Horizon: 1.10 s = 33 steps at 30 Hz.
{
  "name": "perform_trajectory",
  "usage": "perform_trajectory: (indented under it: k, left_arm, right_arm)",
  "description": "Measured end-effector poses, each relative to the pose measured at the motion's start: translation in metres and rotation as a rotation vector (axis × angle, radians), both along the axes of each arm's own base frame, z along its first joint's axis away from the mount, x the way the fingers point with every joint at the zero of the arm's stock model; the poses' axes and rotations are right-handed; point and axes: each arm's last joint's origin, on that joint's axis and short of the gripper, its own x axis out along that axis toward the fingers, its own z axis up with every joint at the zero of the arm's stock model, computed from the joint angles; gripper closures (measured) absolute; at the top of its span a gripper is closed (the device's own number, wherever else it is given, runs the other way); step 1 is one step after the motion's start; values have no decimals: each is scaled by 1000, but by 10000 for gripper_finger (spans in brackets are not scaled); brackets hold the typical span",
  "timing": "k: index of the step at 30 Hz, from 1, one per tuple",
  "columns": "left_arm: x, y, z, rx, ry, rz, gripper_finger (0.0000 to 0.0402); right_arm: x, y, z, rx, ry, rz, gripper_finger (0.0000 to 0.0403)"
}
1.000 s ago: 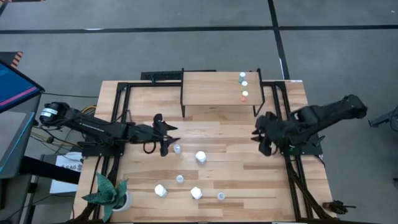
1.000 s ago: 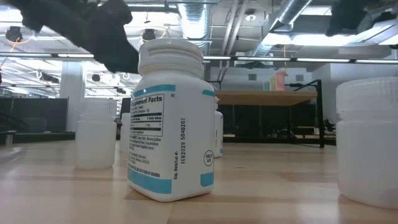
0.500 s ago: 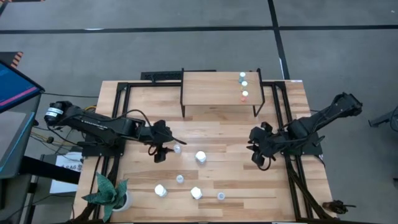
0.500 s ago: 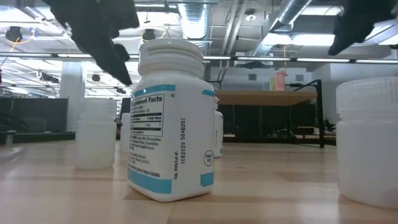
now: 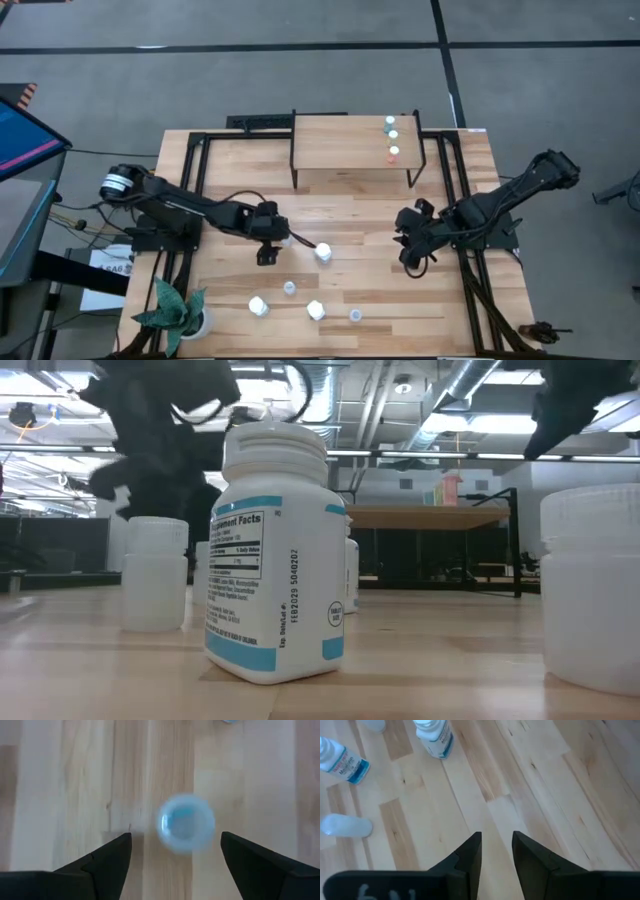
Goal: Pick and place medicine bottles onto shelf by color
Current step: Put the top white small pill bottle on the shelf
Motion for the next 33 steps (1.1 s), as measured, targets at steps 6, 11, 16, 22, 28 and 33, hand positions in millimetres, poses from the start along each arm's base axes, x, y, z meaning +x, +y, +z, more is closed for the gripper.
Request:
perform_trajectory:
  k: [6,11,16,22,28,33]
  left_arm:
    - [9,-2,-9,2,-28,-23,106]
    - [9,-1,-5,0,-47,-20,106]
    - [8,-2,-5,-3,-41,-23,110]
    - [8,-2,-5,7,-38,-41,163]
    - [8,-2,-5,5,-39,-38,245]
    - [11,-1,-1,-17,-47,5,290]
  right_arm:
    - [0,0,0,-1,2,1,275]
    - [0,0,0,-1,3,1,275]
    - [0,0,0,-2,4,3,275]
    - [0,0,0,-2,4,3,276]
    - [0,0,0,-1,4,3,275]
    - [0,0,0,-1,4,2,276]
